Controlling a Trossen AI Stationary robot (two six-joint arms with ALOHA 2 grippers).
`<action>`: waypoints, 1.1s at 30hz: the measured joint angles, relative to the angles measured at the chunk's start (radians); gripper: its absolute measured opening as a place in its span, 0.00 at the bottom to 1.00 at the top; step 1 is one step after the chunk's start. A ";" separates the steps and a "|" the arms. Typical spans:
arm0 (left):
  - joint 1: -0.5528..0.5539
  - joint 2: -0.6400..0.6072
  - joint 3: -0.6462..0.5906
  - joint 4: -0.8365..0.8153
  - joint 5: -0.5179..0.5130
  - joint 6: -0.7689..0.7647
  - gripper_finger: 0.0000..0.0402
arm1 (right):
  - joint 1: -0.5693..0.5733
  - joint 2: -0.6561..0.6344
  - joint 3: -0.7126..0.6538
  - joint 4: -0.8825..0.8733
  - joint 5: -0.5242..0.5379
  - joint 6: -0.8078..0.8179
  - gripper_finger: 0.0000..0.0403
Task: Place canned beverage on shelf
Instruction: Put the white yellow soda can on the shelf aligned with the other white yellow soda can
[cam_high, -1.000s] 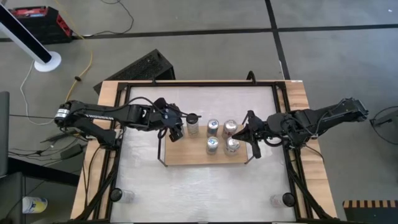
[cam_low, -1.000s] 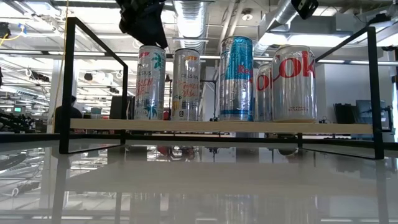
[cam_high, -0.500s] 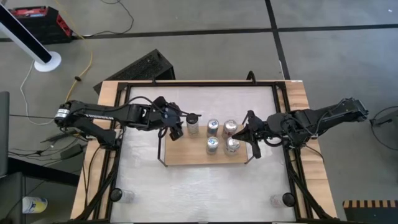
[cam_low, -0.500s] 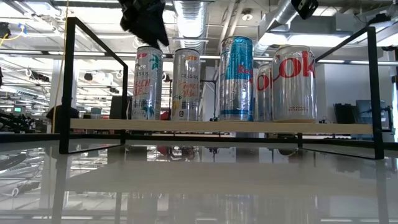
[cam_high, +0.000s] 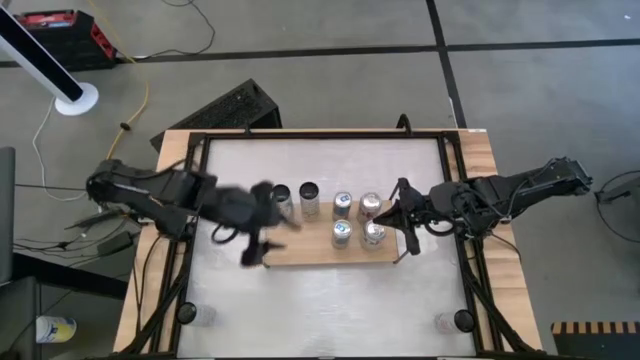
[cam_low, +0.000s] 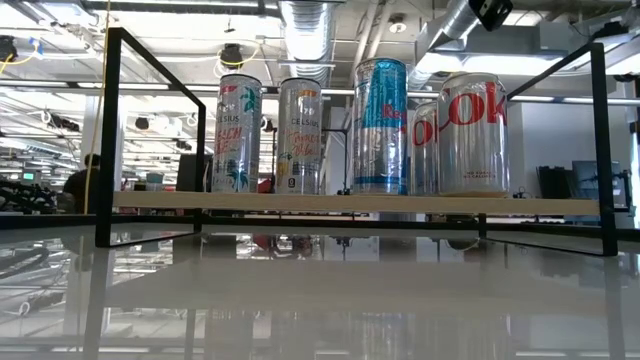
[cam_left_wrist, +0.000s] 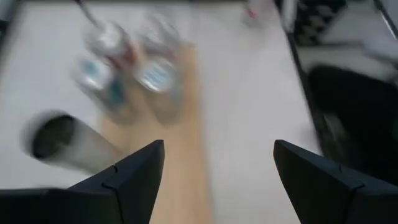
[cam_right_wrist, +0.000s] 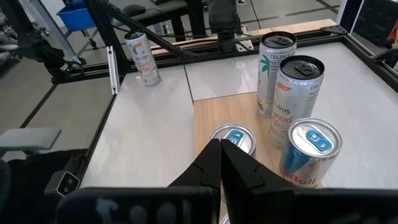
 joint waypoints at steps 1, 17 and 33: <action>-0.040 0.000 0.000 -0.029 0.001 -0.024 0.71 | -0.003 0.000 0.000 0.000 0.000 0.000 0.07; -0.737 0.002 -0.025 -0.235 -0.396 -0.724 0.71 | 0.021 0.039 0.001 0.122 0.000 0.051 0.07; -0.994 0.130 -0.112 -0.424 -0.275 -1.124 0.71 | 0.087 0.240 0.001 0.439 0.000 -0.026 0.07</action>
